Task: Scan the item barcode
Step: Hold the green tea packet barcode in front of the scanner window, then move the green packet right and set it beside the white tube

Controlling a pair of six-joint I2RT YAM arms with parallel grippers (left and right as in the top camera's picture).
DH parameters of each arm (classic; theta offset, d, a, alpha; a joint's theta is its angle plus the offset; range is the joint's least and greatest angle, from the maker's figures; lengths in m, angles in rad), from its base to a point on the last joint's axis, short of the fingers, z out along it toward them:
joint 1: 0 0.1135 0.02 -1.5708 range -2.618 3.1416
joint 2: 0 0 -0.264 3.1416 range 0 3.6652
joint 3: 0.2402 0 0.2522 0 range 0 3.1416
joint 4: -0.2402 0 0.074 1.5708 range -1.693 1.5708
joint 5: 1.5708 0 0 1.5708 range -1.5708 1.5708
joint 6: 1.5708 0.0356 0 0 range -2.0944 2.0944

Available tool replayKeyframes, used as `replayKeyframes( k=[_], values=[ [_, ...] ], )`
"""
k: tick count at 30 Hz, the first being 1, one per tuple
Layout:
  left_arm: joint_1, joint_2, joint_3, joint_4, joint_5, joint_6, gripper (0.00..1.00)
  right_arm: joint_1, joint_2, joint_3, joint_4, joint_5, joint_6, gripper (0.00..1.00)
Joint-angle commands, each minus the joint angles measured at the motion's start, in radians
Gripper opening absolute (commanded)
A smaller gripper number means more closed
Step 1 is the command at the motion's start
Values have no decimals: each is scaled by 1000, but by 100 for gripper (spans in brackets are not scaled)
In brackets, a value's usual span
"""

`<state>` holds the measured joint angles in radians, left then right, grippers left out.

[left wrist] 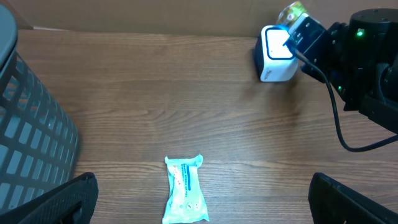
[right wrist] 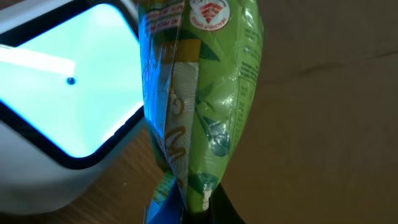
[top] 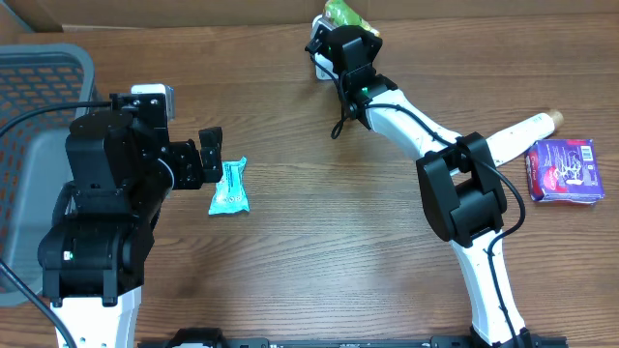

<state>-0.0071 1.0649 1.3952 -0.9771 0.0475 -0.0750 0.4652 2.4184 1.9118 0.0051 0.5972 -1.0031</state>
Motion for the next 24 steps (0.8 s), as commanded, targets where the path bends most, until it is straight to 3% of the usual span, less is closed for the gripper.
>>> replayKeyframes(
  k=[1, 12, 17, 24],
  values=[
    [0, -5, 15, 1, -3, 8, 99, 8, -28, 19, 51, 85, 5, 4],
    [0, -5, 15, 1, -3, 8, 100, 64, -48, 19, 35, 169, -39, 4],
    [0, -5, 15, 1, -3, 8, 100, 94, -179, 19, -194, 81, 134, 4],
    [0, -5, 15, 1, -3, 8, 99, 78, -509, 19, -631, -330, 557, 4]
  ],
)
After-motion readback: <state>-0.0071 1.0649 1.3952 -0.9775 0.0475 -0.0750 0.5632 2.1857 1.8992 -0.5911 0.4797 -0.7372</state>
